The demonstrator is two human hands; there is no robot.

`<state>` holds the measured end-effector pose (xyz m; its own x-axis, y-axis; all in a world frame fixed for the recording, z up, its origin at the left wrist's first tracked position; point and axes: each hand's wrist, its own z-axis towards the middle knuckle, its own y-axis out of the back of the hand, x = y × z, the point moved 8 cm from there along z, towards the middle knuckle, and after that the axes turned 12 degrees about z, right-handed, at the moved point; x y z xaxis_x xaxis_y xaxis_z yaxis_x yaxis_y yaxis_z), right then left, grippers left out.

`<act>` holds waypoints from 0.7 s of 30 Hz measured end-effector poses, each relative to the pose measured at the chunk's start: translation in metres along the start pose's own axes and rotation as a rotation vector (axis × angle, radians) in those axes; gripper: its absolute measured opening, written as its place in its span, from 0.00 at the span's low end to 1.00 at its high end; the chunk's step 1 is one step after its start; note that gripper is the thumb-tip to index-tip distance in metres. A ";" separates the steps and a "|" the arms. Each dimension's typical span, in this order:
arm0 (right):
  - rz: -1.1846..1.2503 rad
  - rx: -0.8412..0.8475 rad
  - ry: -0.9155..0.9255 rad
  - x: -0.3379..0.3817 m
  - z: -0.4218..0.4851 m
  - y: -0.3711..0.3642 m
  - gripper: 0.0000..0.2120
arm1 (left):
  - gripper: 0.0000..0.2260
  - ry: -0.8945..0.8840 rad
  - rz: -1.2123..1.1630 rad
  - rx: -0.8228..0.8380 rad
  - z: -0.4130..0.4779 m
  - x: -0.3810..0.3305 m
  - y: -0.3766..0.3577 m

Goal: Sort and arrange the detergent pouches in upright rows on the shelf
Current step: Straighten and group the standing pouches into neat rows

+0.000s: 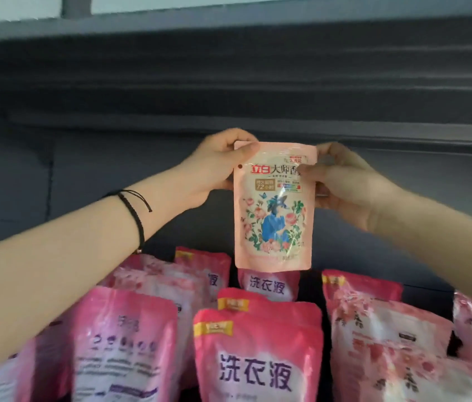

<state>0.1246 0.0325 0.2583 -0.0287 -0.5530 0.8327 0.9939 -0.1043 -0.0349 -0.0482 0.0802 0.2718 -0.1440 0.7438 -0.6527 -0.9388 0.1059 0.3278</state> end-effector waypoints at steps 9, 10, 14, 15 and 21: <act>0.187 -0.097 0.220 0.011 -0.038 -0.170 0.12 | 0.06 0.044 -0.090 -0.047 -0.065 0.019 0.156; 0.216 -0.109 0.239 0.012 -0.043 -0.188 0.12 | 0.06 0.050 -0.104 -0.048 -0.072 0.021 0.173; 0.280 -0.193 0.266 0.008 -0.062 -0.250 0.15 | 0.09 0.074 -0.144 -0.054 -0.102 0.032 0.227; 0.290 -0.212 0.258 0.006 -0.066 -0.263 0.15 | 0.09 0.081 -0.158 -0.060 -0.110 0.035 0.238; 0.329 -0.310 0.184 -0.014 -0.079 -0.326 0.10 | 0.09 0.183 -0.274 -0.131 -0.151 0.072 0.293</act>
<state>-0.2076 0.0084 0.2144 0.2360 -0.7322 0.6388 0.8759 -0.1245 -0.4662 -0.3808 0.0648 0.2173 0.0762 0.5677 -0.8197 -0.9808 0.1905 0.0408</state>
